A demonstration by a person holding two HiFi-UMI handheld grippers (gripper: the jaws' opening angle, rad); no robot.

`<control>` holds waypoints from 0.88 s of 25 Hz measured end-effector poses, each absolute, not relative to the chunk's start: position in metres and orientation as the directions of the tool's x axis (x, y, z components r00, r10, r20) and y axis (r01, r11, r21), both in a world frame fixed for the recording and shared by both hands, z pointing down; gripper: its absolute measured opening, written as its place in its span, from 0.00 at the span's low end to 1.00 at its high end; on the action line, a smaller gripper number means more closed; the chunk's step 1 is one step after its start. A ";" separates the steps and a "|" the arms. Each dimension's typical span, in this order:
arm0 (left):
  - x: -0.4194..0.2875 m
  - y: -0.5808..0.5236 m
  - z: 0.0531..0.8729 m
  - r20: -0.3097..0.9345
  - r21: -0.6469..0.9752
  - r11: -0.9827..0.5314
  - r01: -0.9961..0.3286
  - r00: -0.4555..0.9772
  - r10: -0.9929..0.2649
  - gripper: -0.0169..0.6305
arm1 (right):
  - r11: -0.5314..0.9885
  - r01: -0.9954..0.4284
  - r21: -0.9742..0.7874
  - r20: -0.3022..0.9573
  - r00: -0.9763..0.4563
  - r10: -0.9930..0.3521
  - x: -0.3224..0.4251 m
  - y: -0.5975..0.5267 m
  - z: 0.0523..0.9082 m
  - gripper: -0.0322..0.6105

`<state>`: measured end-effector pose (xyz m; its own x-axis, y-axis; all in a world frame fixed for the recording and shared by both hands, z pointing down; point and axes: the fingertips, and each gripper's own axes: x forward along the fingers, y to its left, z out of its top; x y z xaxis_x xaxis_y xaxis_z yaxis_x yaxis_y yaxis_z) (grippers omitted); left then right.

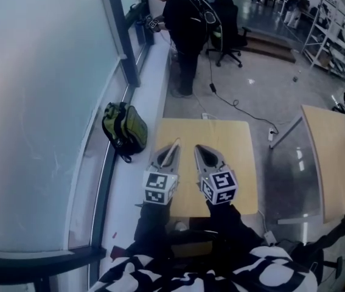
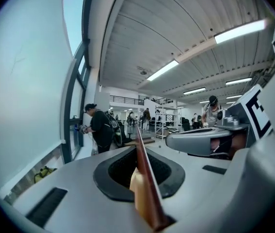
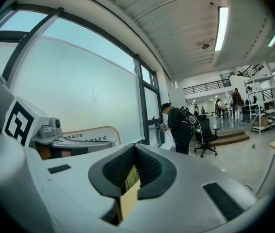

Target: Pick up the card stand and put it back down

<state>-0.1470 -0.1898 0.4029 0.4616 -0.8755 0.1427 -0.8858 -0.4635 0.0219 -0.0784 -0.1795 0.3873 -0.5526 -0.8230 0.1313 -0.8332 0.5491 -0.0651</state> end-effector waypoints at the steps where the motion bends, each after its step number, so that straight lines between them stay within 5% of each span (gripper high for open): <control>1: -0.151 -0.187 0.400 0.136 0.001 -0.437 -0.900 0.433 -0.891 0.06 | 0.547 -0.834 -0.064 0.126 -0.551 -0.825 -0.080 -0.178 0.385 0.08; 22: -0.175 -0.167 0.382 0.040 -0.009 -0.311 -0.950 0.311 -0.950 0.06 | 0.556 -0.830 -0.048 0.118 -0.558 -0.822 -0.087 -0.164 0.383 0.08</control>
<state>-0.1749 -0.1673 0.3823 0.3108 -0.9496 0.0400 -0.9503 -0.3113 -0.0089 -0.0869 -0.1637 0.3833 -0.5577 -0.8216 0.1179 -0.8296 0.5562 -0.0481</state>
